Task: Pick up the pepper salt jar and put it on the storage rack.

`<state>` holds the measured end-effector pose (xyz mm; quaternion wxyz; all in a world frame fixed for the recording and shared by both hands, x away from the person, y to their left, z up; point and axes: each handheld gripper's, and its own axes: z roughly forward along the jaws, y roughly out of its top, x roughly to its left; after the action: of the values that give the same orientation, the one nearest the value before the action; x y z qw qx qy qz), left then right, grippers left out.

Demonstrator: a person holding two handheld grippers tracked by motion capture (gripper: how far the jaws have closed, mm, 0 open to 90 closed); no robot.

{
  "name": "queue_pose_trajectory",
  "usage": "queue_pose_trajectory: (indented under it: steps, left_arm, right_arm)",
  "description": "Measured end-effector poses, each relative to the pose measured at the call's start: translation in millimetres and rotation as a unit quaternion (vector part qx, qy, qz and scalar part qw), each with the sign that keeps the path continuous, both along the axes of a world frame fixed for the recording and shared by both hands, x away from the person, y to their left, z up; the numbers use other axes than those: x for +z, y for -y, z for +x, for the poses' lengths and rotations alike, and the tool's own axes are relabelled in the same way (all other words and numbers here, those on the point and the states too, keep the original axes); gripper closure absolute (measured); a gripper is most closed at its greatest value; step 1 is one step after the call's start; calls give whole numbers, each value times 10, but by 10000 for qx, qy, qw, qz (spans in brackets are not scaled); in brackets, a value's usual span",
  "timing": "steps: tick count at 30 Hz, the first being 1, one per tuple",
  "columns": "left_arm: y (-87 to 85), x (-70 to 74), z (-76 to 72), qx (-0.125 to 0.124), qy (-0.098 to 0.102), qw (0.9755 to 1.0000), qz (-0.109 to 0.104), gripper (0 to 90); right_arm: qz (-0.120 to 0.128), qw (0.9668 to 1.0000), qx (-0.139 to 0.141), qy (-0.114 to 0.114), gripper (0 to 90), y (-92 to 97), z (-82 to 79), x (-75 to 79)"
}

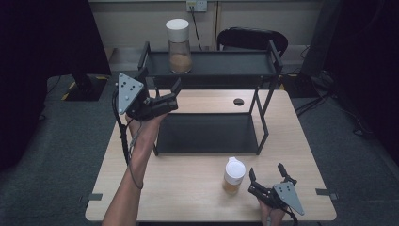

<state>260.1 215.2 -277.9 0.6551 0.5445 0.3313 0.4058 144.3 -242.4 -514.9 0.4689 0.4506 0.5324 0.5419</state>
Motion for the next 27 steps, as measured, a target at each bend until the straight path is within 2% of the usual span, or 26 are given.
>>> queue_pose_trajectory:
  steps: [6,9,11,14,19,24,27]
  left_arm:
    - [-47,-219,-96,37,-100,9999,-100,2]
    - [-58,-371,-164,165,-59,9997,-149,2]
    - [-99,-464,-195,133,-95,9996,-238,2]
    - [-121,-550,-248,186,-122,9995,-217,2]
    - [-140,-720,-323,178,-162,9993,-303,2]
    - [-120,-850,-390,179,-122,9994,-260,2]
    - [-113,-931,-462,267,-102,9992,-261,2]
  right_arm:
    - [-2,10000,0,1,1,0,0,0]
    - [-2,10000,0,1,1,0,0,0]
    - [-2,10000,0,1,1,0,0,0]
    - [-2,10000,0,1,1,0,0,0]
    - [-1,10000,0,-1,1,0,0,0]
    - [-3,10000,-1,0,1,0,0,0]
    - [-3,10000,-1,0,0,0,0,0]
